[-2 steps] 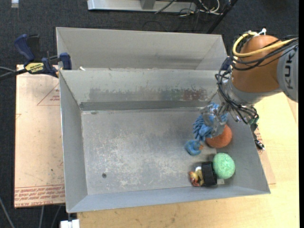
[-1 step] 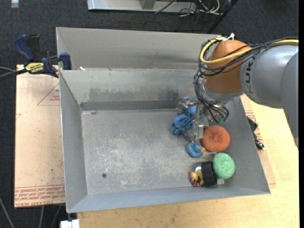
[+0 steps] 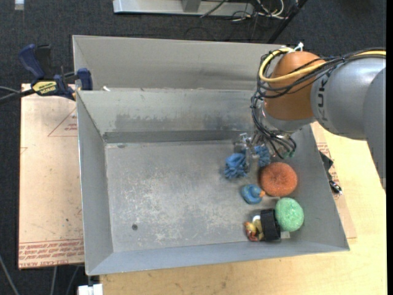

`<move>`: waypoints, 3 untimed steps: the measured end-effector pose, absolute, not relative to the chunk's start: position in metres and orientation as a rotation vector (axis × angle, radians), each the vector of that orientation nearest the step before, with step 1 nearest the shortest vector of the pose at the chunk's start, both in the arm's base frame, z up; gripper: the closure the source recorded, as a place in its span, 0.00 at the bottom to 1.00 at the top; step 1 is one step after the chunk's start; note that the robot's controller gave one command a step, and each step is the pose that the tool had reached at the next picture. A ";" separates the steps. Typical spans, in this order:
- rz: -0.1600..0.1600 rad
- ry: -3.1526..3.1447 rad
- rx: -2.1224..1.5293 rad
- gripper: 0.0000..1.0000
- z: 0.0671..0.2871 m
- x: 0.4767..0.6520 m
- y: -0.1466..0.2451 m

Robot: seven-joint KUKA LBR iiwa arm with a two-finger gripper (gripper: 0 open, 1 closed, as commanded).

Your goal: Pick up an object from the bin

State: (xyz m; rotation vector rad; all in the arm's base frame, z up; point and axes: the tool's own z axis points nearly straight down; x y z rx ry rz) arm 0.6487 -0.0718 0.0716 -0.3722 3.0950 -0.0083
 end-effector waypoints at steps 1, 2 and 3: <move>-0.009 3.095 -0.373 1.00 0.072 0.649 -0.072; -0.007 3.090 -0.413 1.00 0.088 0.650 -0.074; -0.009 3.081 -0.450 1.00 0.172 0.644 -0.073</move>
Offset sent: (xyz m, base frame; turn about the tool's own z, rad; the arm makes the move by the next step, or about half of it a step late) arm 0.0034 -0.0060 0.0300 -0.0481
